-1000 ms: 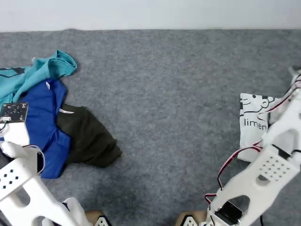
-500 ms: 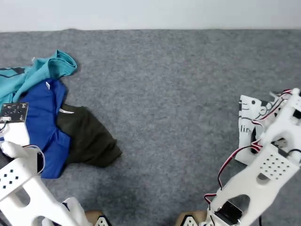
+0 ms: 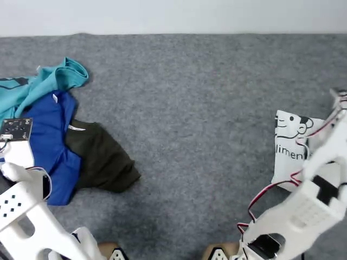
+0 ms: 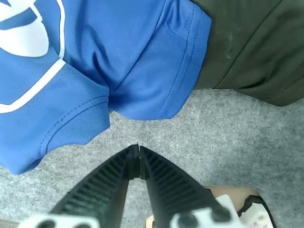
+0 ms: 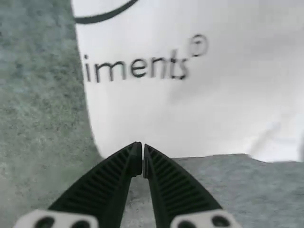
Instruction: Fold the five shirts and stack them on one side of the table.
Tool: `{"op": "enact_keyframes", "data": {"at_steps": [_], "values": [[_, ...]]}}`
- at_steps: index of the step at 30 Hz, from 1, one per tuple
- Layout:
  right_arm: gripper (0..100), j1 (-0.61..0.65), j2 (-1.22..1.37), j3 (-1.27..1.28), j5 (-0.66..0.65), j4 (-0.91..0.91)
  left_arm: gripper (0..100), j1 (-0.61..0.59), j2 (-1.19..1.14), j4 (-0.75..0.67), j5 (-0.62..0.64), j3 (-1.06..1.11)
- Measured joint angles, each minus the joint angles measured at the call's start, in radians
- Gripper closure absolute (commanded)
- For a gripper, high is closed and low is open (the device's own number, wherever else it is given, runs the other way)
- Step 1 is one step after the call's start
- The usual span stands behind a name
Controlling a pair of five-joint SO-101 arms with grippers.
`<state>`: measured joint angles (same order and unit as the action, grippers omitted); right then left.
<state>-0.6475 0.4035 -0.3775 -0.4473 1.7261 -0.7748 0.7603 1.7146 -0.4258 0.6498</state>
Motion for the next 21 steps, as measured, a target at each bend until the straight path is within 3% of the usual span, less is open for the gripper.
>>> {"op": "enact_keyframes", "data": {"at_steps": [8, 15, 21], "values": [[98.9, -0.157, 0.043, 0.000, -0.005, -0.173, 99, 0.000, 0.000, 0.000, 0.000, 0.000], [98.9, -0.232, 0.232, 0.000, -0.078, -0.198, 99, 0.000, 0.000, 0.000, 0.000, 0.000], [98.9, -0.305, 0.245, -0.014, -0.089, -0.196, 99, 0.000, 0.000, 0.000, 0.000, 0.000]]}}
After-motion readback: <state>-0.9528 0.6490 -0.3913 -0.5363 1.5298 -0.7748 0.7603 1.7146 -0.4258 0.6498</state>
